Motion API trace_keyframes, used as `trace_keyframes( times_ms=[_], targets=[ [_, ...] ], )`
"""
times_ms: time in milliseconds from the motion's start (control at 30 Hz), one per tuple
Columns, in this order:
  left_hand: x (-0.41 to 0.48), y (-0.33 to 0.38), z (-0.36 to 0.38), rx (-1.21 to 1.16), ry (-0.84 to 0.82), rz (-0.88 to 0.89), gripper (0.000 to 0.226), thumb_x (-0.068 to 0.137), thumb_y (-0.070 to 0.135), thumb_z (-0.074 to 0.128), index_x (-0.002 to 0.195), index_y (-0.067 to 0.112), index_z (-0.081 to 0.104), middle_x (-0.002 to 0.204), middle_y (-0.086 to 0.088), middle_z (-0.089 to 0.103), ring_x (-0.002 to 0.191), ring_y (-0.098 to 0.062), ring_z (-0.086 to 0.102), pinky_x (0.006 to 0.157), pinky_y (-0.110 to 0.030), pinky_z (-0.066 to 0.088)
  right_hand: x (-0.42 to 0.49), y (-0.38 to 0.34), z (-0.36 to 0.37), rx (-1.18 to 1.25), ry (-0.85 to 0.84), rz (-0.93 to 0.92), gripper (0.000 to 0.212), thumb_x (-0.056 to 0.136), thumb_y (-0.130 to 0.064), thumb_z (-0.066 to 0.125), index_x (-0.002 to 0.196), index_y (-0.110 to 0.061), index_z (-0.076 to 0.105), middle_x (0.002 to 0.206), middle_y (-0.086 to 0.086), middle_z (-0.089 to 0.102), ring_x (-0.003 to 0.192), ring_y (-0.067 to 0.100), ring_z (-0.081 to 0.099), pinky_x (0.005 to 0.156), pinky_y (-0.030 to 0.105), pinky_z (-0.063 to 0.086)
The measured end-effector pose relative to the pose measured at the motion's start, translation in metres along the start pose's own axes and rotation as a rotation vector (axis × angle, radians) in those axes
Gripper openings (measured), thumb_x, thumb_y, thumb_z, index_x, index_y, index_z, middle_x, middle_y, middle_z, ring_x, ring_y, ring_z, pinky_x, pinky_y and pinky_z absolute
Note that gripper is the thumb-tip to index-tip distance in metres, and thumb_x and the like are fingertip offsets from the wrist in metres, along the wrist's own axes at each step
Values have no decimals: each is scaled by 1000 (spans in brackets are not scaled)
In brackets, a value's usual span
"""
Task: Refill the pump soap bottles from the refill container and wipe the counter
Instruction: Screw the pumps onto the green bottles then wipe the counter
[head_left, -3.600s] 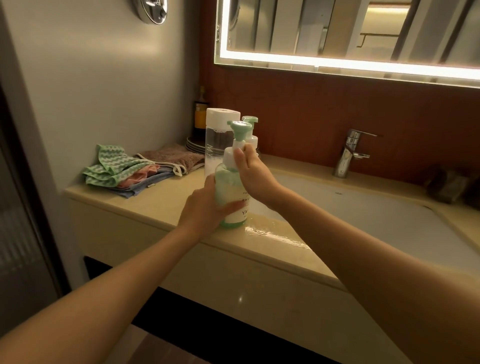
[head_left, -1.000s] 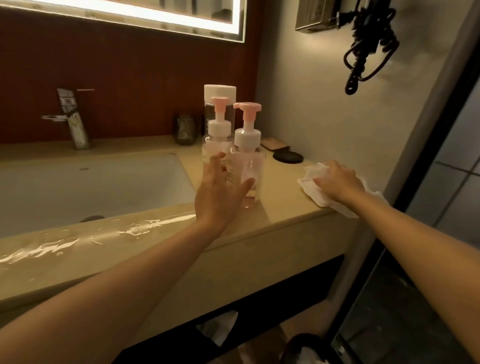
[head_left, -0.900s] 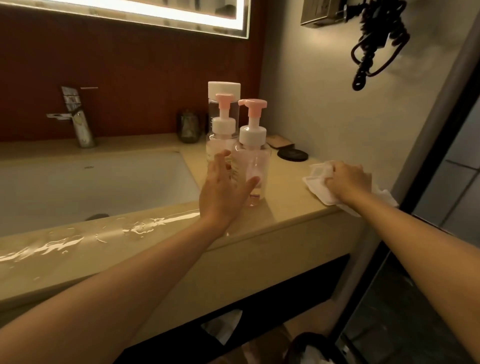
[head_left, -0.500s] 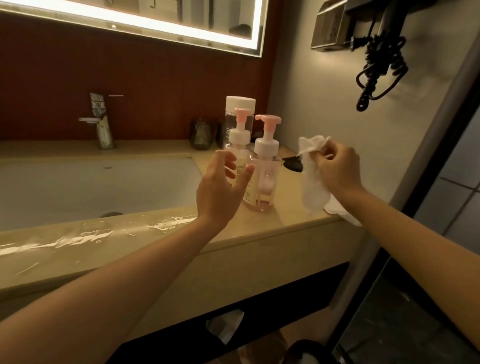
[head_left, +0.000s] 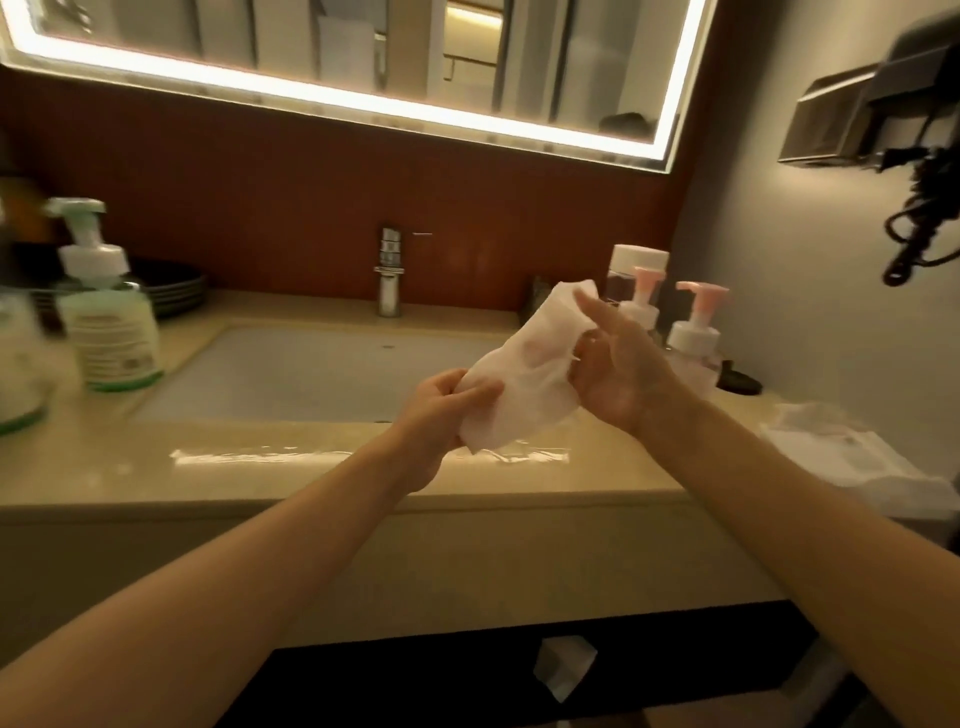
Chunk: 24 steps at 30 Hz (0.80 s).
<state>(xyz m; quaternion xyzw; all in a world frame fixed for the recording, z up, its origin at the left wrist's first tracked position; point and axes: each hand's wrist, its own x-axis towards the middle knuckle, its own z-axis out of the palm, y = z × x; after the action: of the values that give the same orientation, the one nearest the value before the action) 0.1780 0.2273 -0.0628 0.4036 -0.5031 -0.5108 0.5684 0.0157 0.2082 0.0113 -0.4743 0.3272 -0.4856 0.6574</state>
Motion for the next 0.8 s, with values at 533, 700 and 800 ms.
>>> trace_keyframes(
  times_ms=[533, 700, 800],
  targets=[
    [-70, 73, -184, -207, 453, -25, 23, 90, 2, 43, 79, 10, 62, 58, -2, 47, 44, -8, 44, 43, -18, 41, 51, 88, 158, -497, -574, 327, 25, 82, -2, 53, 103, -13, 60, 110, 9, 50, 93, 20, 51, 65, 20, 54],
    [-95, 90, -228, -75, 504, -78, 20, 86, -1, 49, 92, 12, 64, 85, -9, 59, 70, -20, 59, 52, -26, 53, 56, 102, 202, -173, -569, 497, 33, 73, -13, 58, 105, -9, 52, 105, 11, 50, 87, 21, 54, 60, 24, 54],
    [-109, 93, -252, 60, 434, -127, 21, 85, 6, 58, 105, 10, 63, 91, -10, 62, 72, -20, 60, 52, -27, 54, 62, 115, 215, 29, -518, 491, 39, 69, -13, 59, 107, -8, 51, 105, 14, 49, 88, 25, 55, 67, 31, 57]
  ],
)
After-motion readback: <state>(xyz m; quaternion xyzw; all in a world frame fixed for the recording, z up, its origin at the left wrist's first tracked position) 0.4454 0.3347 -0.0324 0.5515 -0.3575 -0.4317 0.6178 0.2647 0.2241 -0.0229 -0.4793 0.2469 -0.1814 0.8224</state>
